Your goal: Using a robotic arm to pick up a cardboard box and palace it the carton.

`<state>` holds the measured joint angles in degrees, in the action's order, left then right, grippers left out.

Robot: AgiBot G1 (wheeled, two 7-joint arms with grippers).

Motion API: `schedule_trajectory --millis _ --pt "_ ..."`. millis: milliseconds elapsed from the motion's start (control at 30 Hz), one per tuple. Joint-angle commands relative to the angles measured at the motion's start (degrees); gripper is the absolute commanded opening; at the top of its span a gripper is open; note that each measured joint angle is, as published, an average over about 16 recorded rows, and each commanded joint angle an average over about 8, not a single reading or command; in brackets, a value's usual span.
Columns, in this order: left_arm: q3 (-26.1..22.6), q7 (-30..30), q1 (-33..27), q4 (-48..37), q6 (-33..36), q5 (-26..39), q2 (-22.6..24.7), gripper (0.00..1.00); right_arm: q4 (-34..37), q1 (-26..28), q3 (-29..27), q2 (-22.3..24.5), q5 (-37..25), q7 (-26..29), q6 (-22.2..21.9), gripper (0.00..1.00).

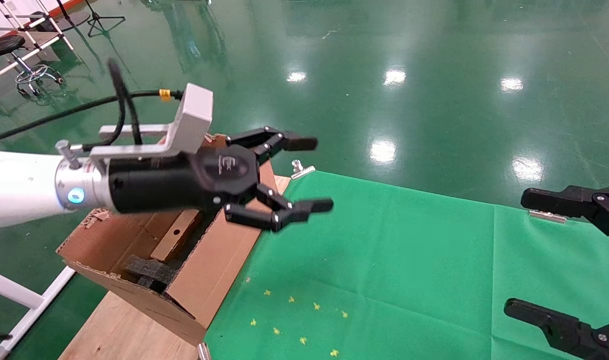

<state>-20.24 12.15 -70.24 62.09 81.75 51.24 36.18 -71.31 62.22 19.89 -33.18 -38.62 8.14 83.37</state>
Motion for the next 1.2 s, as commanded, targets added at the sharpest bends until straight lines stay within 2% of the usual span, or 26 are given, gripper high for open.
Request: schedule_trajectory --millis 33,333,500,1200 --pt "0.8 -0.3 1.7 2.2 0.8 -1.8 -0.2 1.0 0.0 0.0 0.0 0.0 0.0 0.0 0.0 1.0" --pt "4.1 -1.4 8.5 11.3 3.9 -9.2 -1.1 1.0 0.0 0.0 0.0 0.0 0.0 0.0 0.0 1.0" --pt "4.9 -1.6 10.2 13.5 4.7 -11.1 -1.4 1.0 0.0 0.0 0.0 0.0 0.0 0.0 0.0 1.0" --pt "4.3 -1.5 8.9 11.7 4.0 -9.6 -1.2 1.0 0.0 0.0 0.0 0.0 0.0 0.0 0.0 1.0"
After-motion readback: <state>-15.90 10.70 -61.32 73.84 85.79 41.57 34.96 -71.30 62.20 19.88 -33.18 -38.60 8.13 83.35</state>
